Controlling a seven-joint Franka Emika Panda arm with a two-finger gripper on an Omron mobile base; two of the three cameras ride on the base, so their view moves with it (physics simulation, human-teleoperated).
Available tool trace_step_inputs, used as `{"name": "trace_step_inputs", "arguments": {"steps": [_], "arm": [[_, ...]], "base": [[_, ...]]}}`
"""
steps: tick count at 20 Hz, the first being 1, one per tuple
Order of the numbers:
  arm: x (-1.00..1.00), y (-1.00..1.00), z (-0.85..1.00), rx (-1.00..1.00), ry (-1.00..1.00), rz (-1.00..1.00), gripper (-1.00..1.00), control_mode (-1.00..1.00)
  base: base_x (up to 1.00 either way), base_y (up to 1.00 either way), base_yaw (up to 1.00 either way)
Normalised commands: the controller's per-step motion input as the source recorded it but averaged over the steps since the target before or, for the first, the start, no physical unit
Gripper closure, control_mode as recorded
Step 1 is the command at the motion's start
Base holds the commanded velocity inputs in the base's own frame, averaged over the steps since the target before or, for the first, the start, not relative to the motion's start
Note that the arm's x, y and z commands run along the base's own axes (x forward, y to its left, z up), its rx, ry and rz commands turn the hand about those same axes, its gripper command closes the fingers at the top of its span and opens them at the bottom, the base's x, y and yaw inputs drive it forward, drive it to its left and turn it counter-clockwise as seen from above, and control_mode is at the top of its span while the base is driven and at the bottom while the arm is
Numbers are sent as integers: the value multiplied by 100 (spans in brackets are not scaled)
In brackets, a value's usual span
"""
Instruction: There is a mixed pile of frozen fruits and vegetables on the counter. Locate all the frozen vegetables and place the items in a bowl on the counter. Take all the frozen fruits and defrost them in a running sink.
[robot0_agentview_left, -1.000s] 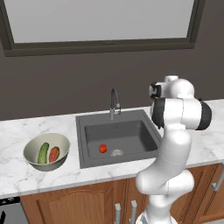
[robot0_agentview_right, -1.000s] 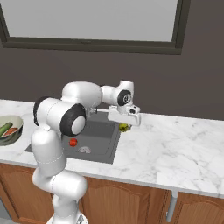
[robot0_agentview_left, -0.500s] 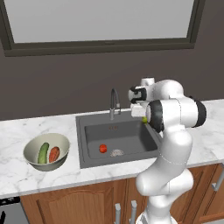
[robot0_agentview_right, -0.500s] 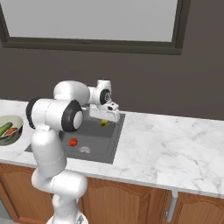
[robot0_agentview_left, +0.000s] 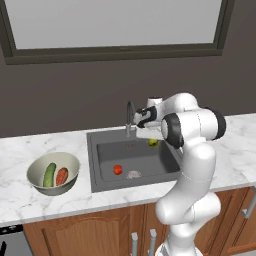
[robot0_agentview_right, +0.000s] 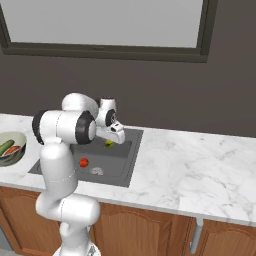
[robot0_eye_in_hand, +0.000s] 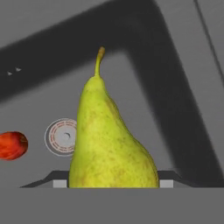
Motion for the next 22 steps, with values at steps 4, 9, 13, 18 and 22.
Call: {"name": "trace_step_inputs", "arguments": {"steps": [4,9,13,18,22], "arm": [[0,2,-74,-1,-11,-11,100,-100],[7,20,-54,-4,-8,-2,100,-100],[15,35,-38,-8,-4,0,100,-100],[7,23,-49,-8,-1,0,100,-100],[18,7,-32,-1,-2,1,100,-100]], "base": [[0,0,0],[0,0,0],[0,0,0],[0,0,0],[0,0,0]]}}
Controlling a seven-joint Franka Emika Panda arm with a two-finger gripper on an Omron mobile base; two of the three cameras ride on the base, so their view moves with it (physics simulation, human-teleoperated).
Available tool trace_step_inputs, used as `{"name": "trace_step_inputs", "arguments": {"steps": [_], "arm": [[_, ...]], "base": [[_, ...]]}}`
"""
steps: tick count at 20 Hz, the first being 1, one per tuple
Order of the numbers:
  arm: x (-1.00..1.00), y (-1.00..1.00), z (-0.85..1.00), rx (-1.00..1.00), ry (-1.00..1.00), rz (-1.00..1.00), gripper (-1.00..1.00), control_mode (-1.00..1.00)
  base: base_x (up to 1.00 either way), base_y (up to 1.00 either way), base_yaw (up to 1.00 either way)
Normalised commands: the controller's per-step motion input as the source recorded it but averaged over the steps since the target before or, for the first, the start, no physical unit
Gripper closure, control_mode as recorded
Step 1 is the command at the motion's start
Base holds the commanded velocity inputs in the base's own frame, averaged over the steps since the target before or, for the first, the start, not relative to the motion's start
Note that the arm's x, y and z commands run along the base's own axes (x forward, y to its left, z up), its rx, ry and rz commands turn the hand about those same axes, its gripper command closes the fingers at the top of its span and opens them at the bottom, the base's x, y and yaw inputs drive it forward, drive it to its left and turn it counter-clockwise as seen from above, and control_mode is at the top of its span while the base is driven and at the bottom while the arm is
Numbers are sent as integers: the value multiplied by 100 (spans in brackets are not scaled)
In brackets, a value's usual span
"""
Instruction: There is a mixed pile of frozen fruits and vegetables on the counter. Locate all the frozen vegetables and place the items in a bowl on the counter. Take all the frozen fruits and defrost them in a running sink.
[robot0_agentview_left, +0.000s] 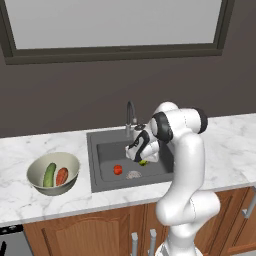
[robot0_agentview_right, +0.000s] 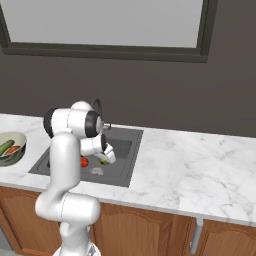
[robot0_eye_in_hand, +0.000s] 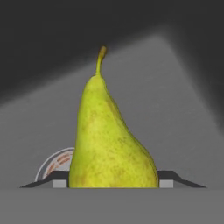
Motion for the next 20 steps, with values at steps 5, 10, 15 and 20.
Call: {"name": "trace_step_inputs", "arguments": {"steps": [5,10,15,20], "arm": [[30,-14,-24,0,4,10,100,-100],[32,-6,-33,0,8,17,100,-100],[15,11,-28,0,9,13,100,-100],[1,20,-18,0,7,9,-100,-100]], "base": [[0,0,0],[0,0,0],[0,0,0],[0,0,0]]}}
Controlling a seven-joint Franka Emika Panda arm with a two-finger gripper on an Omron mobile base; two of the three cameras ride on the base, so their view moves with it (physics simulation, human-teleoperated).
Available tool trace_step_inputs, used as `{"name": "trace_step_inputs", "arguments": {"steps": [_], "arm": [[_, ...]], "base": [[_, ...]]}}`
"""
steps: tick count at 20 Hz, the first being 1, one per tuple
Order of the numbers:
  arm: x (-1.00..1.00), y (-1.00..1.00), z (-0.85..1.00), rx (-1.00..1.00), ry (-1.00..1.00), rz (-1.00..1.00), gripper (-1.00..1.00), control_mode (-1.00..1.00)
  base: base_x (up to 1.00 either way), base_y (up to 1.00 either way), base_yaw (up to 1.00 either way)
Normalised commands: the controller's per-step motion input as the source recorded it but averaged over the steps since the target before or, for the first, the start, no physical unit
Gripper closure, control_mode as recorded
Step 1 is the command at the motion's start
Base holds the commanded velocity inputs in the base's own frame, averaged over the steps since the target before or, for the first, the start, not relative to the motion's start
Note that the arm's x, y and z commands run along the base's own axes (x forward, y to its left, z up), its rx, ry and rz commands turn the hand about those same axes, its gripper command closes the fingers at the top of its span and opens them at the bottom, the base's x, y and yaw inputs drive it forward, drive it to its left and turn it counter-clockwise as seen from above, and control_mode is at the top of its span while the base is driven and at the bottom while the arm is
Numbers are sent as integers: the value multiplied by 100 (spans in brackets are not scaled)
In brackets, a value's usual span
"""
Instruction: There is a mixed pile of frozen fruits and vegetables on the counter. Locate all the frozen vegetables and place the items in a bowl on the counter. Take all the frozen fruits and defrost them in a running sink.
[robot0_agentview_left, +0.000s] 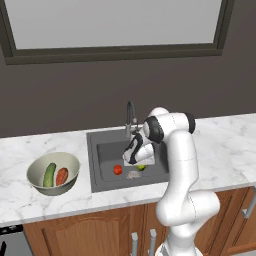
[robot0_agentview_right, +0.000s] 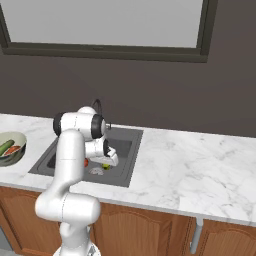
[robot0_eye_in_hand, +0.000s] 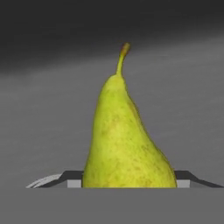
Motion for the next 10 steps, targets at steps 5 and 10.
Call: {"name": "trace_step_inputs", "arguments": {"steps": [5,10], "arm": [[1,-2,-1,0,1,1,-100,-100],[-6,-4,46,3,3,1,-100,-100]], "base": [[0,0,0],[0,0,0]]}}
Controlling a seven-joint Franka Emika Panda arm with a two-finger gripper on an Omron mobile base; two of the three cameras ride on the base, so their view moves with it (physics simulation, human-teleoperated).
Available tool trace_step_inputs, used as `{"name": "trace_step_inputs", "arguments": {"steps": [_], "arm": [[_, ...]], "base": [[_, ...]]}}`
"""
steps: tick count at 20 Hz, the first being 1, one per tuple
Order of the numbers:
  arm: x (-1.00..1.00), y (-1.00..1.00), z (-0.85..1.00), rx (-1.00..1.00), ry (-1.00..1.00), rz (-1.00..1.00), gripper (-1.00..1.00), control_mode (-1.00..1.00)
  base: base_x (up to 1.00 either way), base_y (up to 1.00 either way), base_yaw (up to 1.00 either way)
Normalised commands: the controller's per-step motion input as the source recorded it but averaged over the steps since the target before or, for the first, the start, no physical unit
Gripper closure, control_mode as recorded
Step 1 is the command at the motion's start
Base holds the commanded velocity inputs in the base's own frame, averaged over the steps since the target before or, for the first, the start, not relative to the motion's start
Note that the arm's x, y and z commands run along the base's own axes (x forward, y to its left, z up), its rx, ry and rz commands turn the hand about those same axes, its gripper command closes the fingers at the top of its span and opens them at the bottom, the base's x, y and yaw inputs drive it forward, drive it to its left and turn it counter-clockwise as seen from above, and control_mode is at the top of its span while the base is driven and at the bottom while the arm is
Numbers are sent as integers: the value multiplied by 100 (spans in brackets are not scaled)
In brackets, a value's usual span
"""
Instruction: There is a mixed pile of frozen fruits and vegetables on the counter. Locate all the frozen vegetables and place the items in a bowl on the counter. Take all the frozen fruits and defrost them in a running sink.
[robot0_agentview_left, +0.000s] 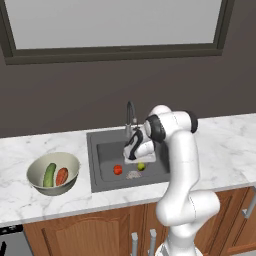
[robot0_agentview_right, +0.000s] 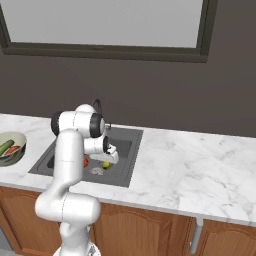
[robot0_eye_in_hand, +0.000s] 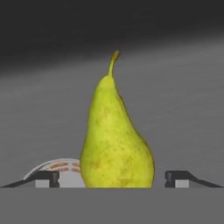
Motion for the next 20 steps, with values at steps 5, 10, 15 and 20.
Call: {"name": "trace_step_inputs", "arguments": {"steps": [5,10,15,20], "arm": [[-21,0,94,2,1,6,-100,-100],[-44,-8,65,2,5,5,-100,-100],[-34,-31,74,9,6,6,-100,-100],[-36,-16,89,10,2,6,-100,-100]], "base": [[0,0,0],[0,0,0],[0,0,0],[0,0,0]]}}
